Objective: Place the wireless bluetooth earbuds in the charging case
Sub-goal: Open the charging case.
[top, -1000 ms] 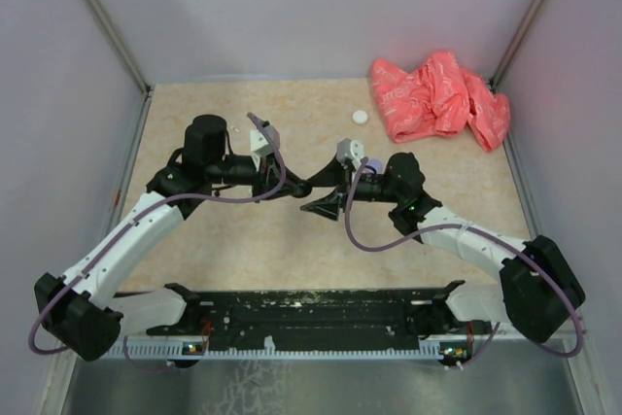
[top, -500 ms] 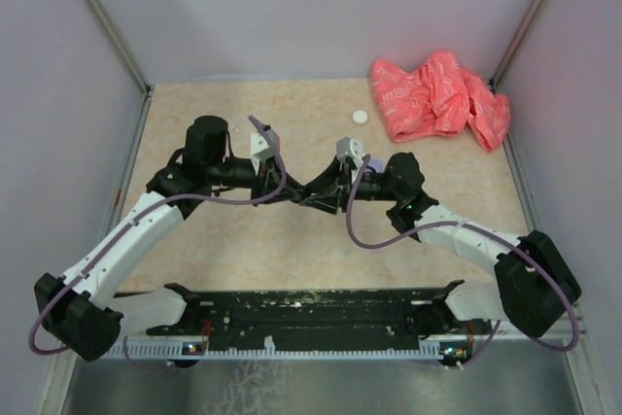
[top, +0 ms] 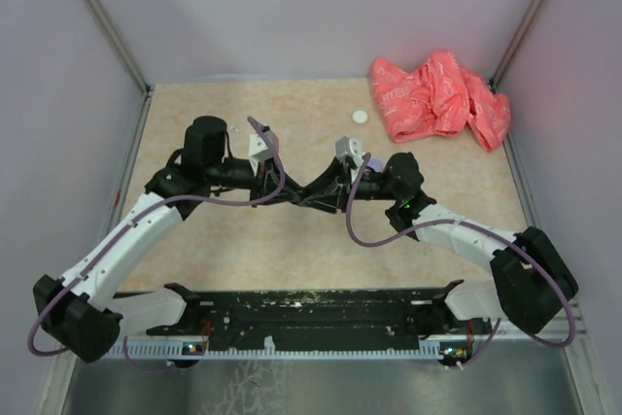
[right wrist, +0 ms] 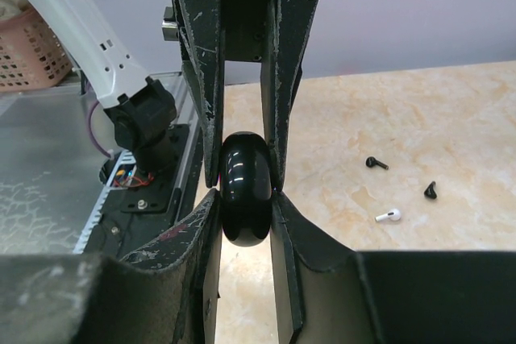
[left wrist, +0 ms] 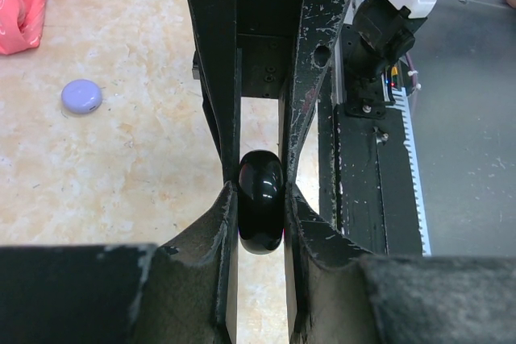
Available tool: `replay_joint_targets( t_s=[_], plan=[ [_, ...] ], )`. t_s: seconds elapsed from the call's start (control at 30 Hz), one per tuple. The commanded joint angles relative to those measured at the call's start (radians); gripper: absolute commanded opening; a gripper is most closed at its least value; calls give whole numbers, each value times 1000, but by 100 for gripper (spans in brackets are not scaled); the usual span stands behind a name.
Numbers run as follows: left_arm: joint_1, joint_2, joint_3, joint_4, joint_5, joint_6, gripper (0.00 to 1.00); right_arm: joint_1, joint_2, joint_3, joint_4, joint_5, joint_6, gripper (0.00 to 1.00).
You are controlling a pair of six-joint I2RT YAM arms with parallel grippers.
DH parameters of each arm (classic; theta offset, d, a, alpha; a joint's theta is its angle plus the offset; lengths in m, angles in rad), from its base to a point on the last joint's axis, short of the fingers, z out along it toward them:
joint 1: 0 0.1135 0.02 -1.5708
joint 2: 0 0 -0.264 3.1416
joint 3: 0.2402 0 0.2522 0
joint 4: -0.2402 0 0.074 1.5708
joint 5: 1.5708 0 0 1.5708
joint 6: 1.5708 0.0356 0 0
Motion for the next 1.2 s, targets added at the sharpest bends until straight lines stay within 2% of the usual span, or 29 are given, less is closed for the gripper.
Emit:
replay_joint_targets(
  t_s=[0.0, 0.1, 0.23, 0.4, 0.9, 1.17],
  plan=[
    [3, -29, 20, 31, 12, 20, 10, 19, 12, 45, 75, -55, 27, 11],
    [3, -47, 11, 39, -9, 16, 17, 19, 10, 41, 79, -60, 32, 0],
    [3, -74, -12, 71, -47, -4, 31, 19, 3, 35, 98, -72, 53, 0],
    [4, -90, -29, 94, -121, -24, 44, 20, -8, 30, 133, -81, 83, 0],
    [5, -100, -46, 130, -230, -63, 50, 21, -19, 16, 180, -84, 113, 0],
    [5, -138, -47, 146, -257, -110, 66, 21, -26, -46, 178, 27, 23, 0]
  ],
)
